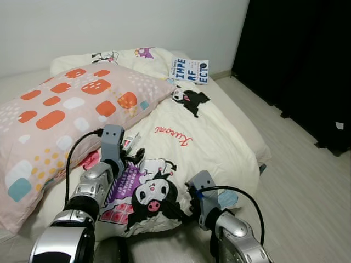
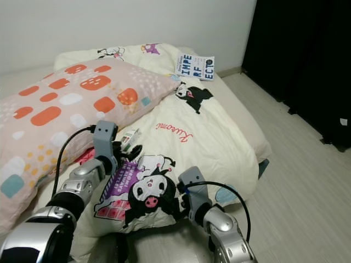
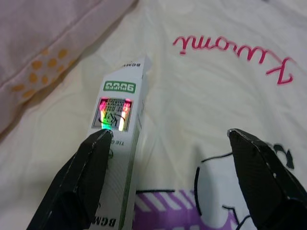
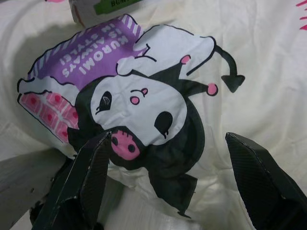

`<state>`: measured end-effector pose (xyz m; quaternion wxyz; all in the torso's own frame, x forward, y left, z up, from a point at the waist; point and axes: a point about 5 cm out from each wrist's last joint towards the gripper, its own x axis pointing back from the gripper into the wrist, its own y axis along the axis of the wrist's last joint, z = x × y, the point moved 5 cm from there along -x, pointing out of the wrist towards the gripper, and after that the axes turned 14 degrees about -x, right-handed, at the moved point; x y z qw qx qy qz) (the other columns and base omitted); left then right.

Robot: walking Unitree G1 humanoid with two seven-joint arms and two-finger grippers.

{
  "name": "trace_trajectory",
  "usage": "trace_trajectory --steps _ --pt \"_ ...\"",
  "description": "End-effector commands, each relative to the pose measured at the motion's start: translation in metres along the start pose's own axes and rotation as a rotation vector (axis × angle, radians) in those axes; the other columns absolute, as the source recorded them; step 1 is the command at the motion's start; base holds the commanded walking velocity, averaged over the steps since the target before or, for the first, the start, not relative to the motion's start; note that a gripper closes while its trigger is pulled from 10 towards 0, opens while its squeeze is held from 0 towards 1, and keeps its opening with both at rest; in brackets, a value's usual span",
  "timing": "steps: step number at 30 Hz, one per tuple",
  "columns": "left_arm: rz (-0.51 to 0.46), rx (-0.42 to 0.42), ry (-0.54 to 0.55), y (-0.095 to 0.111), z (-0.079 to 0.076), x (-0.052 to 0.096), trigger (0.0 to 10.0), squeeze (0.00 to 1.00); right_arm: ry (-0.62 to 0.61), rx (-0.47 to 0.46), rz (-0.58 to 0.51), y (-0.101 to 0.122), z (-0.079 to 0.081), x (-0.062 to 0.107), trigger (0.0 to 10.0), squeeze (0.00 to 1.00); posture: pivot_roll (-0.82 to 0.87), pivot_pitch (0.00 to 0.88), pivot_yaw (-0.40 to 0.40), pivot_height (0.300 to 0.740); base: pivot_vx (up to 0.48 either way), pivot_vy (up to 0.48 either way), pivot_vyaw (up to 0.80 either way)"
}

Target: Clean up the room

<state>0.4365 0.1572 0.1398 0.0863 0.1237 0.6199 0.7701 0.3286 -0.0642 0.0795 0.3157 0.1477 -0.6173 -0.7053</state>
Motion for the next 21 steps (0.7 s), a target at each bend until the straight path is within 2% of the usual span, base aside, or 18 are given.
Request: trace_trajectory --steps 1,3,8,9,10,12,14,21 --pt "0.042 -0.012 0.011 -0.009 0.008 0.004 10.0 0.0 0.016 -0.013 0.013 -0.005 0.005 0.002 10.0 0.0 -0.04 0.282 0.022 0.551 0.0 0.0 0.0" --pt "0.072 -0.052 0.036 -0.014 0.013 0.006 10.0 0.0 0.022 -0.013 0.019 -0.005 0.005 0.003 10.0 0.0 -0.04 0.283 0.02 0.551 0.0 0.0 0.0" --pt "0.089 -0.076 0.056 -0.017 0.017 0.007 10.0 0.0 0.025 -0.013 0.024 -0.004 0.005 0.003 10.0 0.0 -0.04 0.283 0.02 0.551 0.0 0.0 0.0" --pt "0.098 -0.087 0.085 -0.018 0.021 0.008 10.0 0.0 0.025 -0.01 0.026 -0.004 0.005 0.004 10.0 0.0 -0.04 0.284 0.019 0.551 0.0 0.0 0.0" --pt "0.093 -0.089 0.132 -0.016 0.029 0.009 10.0 0.0 0.024 -0.009 0.026 -0.003 0.005 0.004 10.0 0.0 -0.04 0.284 0.02 0.551 0.0 0.0 0.0" --pt "0.093 -0.089 0.132 -0.016 0.029 0.009 10.0 0.0 0.024 -0.009 0.026 -0.003 0.005 0.004 10.0 0.0 -0.04 0.284 0.02 0.551 0.0 0.0 0.0" --pt "0.072 -0.069 0.186 -0.011 0.038 0.01 10.0 0.0 0.024 -0.007 0.028 -0.002 0.005 0.004 10.0 0.0 -0.04 0.287 0.019 0.551 0.0 0.0 0.0" --pt "0.135 -0.13 0.143 -0.021 0.035 0.012 10.0 0.0 0.031 -0.006 0.033 -0.003 0.007 0.004 10.0 0.0 -0.04 0.286 0.019 0.551 0.0 0.0 0.0"
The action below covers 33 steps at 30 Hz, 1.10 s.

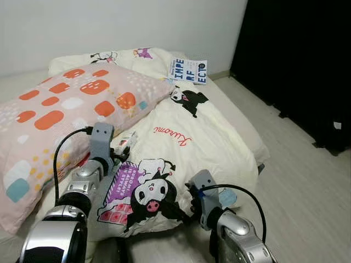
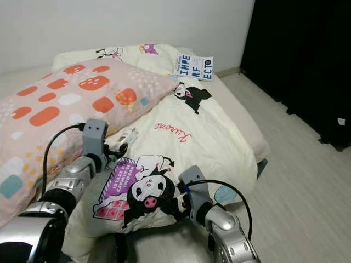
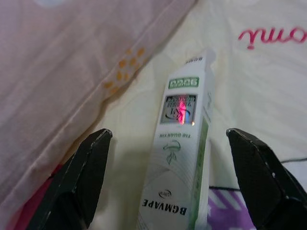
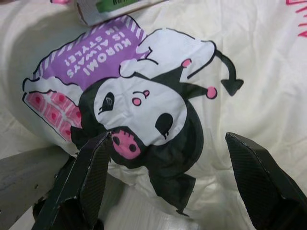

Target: Clean up the room

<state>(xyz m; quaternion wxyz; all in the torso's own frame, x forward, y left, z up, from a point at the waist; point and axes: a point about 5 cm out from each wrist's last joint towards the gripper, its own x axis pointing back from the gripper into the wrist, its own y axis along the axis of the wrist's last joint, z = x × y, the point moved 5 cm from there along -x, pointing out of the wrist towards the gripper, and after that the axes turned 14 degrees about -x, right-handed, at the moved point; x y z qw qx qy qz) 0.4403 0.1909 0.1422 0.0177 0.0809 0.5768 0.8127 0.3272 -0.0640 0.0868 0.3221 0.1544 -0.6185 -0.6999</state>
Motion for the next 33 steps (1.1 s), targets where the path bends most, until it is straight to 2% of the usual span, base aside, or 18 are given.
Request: trace_trajectory --steps 1,10,19,20,21,22,23,24,25,33 --pt "0.061 -0.025 -0.014 -0.017 0.001 0.004 10.0 0.0 0.013 -0.017 0.029 -0.009 0.004 0.002 10.0 0.0 -0.04 0.286 0.019 0.551 0.0 0.0 0.0" --pt "0.079 -0.008 -0.109 -0.024 -0.011 0.006 10.0 0.0 0.016 -0.018 0.034 -0.009 0.004 0.002 10.0 0.0 -0.04 0.285 0.016 0.551 0.0 0.0 0.0" --pt "0.096 -0.012 -0.116 -0.027 -0.012 0.007 10.0 0.0 0.015 -0.018 0.037 -0.009 0.003 0.002 10.0 0.0 -0.04 0.283 0.015 0.551 0.0 0.0 0.0" --pt "0.098 -0.017 -0.117 -0.028 -0.012 0.007 8.3 0.0 0.016 -0.017 0.038 -0.009 0.003 0.002 10.0 0.0 -0.04 0.281 0.014 0.551 0.0 0.0 0.0" --pt "0.098 -0.016 -0.118 -0.028 -0.013 0.007 4.0 0.0 0.017 -0.017 0.038 -0.009 0.004 0.001 10.0 0.0 -0.04 0.282 0.014 0.551 0.0 0.0 0.0" --pt "0.098 -0.016 -0.118 -0.028 -0.013 0.007 4.0 0.0 0.017 -0.017 0.038 -0.009 0.004 0.001 10.0 0.0 -0.04 0.282 0.014 0.551 0.0 0.0 0.0" --pt "0.099 -0.016 -0.118 -0.028 -0.012 0.007 1.0 0.0 0.017 -0.017 0.039 -0.009 0.004 0.001 10.0 0.0 -0.04 0.281 0.013 0.551 0.0 0.0 0.0" --pt "0.099 -0.016 -0.118 -0.028 -0.012 0.007 1.0 0.0 0.017 -0.017 0.039 -0.009 0.004 0.001 10.0 0.0 -0.04 0.281 0.013 0.551 0.0 0.0 0.0" --pt "0.099 -0.015 -0.118 -0.028 -0.012 0.007 0.0 0.0 0.017 -0.017 0.039 -0.009 0.004 0.001 10.0 0.0 -0.04 0.281 0.013 0.551 0.0 0.0 0.0" --pt "0.095 -0.011 -0.116 -0.027 -0.011 0.007 0.0 0.0 0.016 -0.012 0.039 -0.008 0.003 0.0 10.0 0.0 -0.03 0.278 0.013 0.551 0.0 0.0 0.0"
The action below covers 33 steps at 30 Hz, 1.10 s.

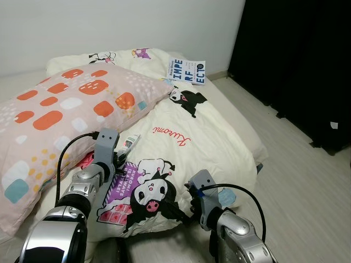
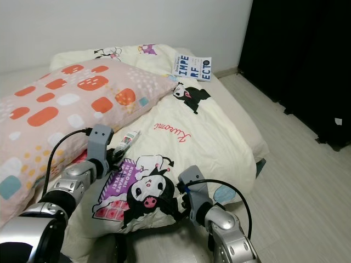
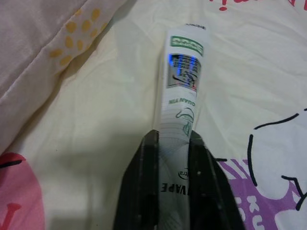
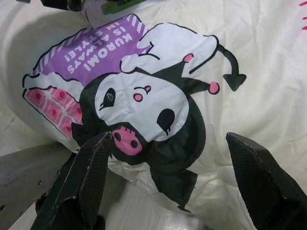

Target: Clean up the room

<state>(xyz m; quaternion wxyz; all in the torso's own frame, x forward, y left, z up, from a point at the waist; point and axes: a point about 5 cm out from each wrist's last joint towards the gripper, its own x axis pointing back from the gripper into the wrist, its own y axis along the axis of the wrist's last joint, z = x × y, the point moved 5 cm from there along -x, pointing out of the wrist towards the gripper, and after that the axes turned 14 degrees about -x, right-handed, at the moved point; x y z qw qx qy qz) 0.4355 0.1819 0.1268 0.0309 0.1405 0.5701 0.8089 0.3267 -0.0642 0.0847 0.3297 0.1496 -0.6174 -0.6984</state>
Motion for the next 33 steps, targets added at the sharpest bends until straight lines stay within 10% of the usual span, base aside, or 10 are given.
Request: trace_trajectory --steps 1,13,14,26,33 --pt "0.047 -0.002 -0.003 -0.015 0.002 0.005 0.0 0.0 0.012 -0.007 0.022 -0.006 0.003 0.0 10.0 0.0 -0.03 0.278 0.013 0.551 0.0 0.0 0.0" --pt "-0.034 0.071 0.002 -0.014 -0.003 0.009 0.0 0.0 -0.051 0.006 -0.01 -0.004 -0.003 -0.002 10.0 0.0 -0.03 0.241 0.014 0.551 0.0 0.0 0.0" --pt "-0.068 0.098 0.027 -0.014 -0.001 0.013 10.0 0.0 -0.095 0.004 -0.039 0.0 -0.008 -0.002 10.0 0.0 -0.03 0.226 0.01 0.551 0.0 0.0 0.0" --pt "-0.19 0.195 0.305 -0.02 0.015 0.053 10.0 0.0 -0.285 0.027 -0.141 0.008 -0.033 0.007 10.0 0.0 -0.02 0.165 -0.018 0.551 0.0 0.0 0.0" --pt "-0.2 0.093 0.353 -0.025 -0.018 0.074 10.0 0.0 -0.467 0.024 -0.192 0.002 -0.059 0.025 10.0 0.0 -0.01 0.152 -0.025 0.551 0.0 0.0 0.0"
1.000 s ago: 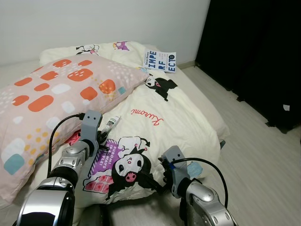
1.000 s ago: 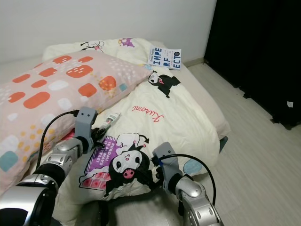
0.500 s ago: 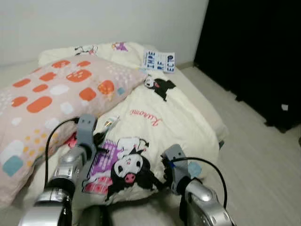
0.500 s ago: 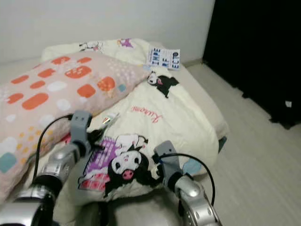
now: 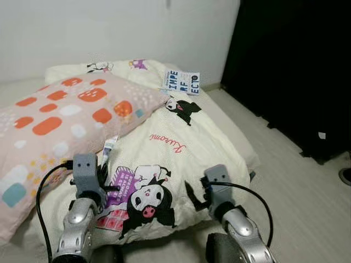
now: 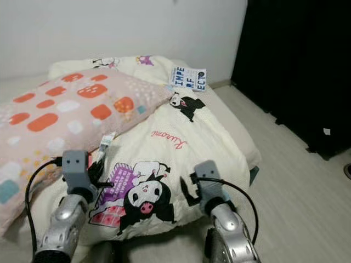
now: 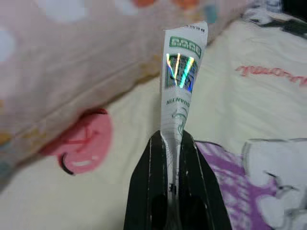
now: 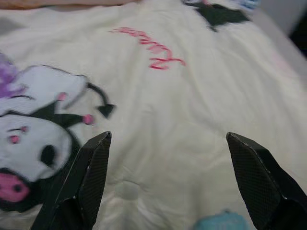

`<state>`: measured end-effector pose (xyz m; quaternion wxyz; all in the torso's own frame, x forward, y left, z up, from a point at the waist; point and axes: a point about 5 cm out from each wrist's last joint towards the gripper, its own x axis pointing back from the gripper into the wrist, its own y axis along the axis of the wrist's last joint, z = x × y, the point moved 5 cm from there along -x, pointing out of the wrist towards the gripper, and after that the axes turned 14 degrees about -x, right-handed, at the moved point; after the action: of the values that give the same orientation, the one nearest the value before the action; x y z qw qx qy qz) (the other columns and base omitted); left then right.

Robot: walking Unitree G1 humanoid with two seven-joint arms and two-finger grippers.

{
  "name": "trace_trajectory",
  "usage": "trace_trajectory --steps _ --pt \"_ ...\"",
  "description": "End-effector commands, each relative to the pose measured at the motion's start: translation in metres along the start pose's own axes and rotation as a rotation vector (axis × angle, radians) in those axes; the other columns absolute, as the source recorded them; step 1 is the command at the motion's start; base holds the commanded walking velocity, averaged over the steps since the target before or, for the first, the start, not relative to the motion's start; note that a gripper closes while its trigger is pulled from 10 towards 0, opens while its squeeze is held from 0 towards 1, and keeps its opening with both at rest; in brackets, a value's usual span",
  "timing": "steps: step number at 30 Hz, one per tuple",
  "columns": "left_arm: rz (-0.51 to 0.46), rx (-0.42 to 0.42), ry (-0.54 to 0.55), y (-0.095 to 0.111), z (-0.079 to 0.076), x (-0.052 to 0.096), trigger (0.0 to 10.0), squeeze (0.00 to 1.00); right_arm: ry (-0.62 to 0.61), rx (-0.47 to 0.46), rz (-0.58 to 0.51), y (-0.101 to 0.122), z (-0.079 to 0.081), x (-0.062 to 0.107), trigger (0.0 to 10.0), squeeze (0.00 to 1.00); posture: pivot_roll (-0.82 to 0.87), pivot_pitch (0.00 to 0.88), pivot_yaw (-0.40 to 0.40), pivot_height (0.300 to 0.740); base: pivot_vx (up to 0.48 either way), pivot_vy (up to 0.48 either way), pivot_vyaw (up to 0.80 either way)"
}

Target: Clean up the room

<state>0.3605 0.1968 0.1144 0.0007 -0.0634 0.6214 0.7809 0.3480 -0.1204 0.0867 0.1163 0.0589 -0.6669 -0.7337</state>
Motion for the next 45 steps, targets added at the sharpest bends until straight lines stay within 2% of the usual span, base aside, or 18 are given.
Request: trace_trajectory --steps 1,2,7,13,21,32,45 --pt "-0.001 -0.018 -0.012 -0.001 -0.007 0.004 10.0 0.0 -0.029 -0.002 0.006 -0.006 -0.005 0.003 10.0 0.0 -0.01 0.152 -0.025 0.551 0.0 0.0 0.0" --pt "-0.006 -0.023 -0.024 0.0 -0.013 0.007 10.0 0.0 -0.057 -0.013 0.003 -0.008 -0.011 0.005 10.0 0.0 -0.01 0.152 -0.024 0.556 0.0 0.0 0.0" --pt "-0.008 -0.005 -0.052 0.001 -0.024 0.013 10.0 0.0 -0.08 -0.016 0.008 -0.011 -0.016 0.007 10.0 0.0 -0.02 0.146 -0.014 0.571 0.0 0.0 0.0" --pt "-0.004 0.003 -0.068 0.004 -0.029 0.016 10.0 0.0 -0.082 -0.012 0.002 -0.01 -0.016 0.007 10.0 0.0 -0.02 0.141 -0.009 0.591 0.0 0.0 0.0" --pt "0.009 -0.01 -0.051 0.007 -0.029 0.02 10.0 0.0 -0.082 -0.01 -0.008 -0.011 -0.014 0.004 10.0 0.0 -0.02 0.135 -0.008 0.621 0.0 0.0 0.0" --pt "0.026 -0.021 -0.039 0.006 -0.024 0.022 10.0 0.0 -0.076 0.03 0.017 -0.016 -0.011 0.001 10.0 0.0 -0.02 0.14 -0.014 0.621 0.0 0.0 0.0" --pt "0.031 -0.013 -0.037 0.006 -0.022 0.023 10.0 0.0 -0.016 -0.01 0.022 -0.016 0.0 0.001 10.0 0.0 -0.01 0.143 -0.018 0.621 0.0 0.0 0.0"
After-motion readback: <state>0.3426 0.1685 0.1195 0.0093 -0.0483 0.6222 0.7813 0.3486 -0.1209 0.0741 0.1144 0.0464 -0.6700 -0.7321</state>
